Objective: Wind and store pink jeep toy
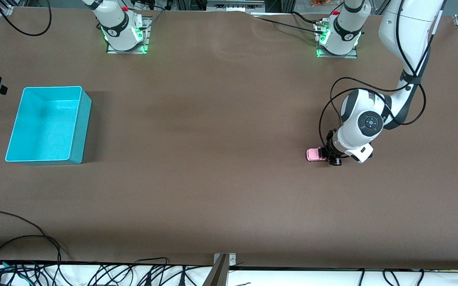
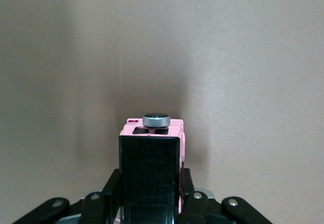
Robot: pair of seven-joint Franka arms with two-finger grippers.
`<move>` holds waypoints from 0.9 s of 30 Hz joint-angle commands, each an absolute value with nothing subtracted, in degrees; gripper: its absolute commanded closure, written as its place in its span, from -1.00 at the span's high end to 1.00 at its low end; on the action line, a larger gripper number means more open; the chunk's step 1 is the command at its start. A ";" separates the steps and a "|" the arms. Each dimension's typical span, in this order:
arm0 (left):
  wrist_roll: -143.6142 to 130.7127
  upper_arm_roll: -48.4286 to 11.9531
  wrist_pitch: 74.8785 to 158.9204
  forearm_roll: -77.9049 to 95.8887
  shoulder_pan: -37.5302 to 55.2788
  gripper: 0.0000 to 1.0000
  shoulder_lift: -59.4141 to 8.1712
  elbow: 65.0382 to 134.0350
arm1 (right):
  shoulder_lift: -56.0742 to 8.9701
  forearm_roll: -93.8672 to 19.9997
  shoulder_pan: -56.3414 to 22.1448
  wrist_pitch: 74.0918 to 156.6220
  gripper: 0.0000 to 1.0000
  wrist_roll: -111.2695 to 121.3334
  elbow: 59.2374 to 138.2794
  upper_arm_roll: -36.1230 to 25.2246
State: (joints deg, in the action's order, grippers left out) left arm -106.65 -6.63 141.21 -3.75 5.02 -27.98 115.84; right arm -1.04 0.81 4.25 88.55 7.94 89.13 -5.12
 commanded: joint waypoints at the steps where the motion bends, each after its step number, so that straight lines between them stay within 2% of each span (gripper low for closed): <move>1: -107.75 -6.24 142.29 -4.92 5.10 -0.53 -29.53 115.93 | -1.41 0.09 4.31 87.80 1.00 9.14 87.63 -5.45; 27: -100.99 -5.98 142.29 -10.11 -3.78 -0.53 -30.50 115.93 | -1.41 -0.09 4.31 87.63 1.00 8.79 87.63 -5.36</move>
State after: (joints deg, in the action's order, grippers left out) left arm -103.15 -6.17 139.82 -7.70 -0.89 -27.83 115.94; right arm -1.04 0.81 4.25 88.54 7.94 89.11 -5.12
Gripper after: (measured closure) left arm 0.507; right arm 0.000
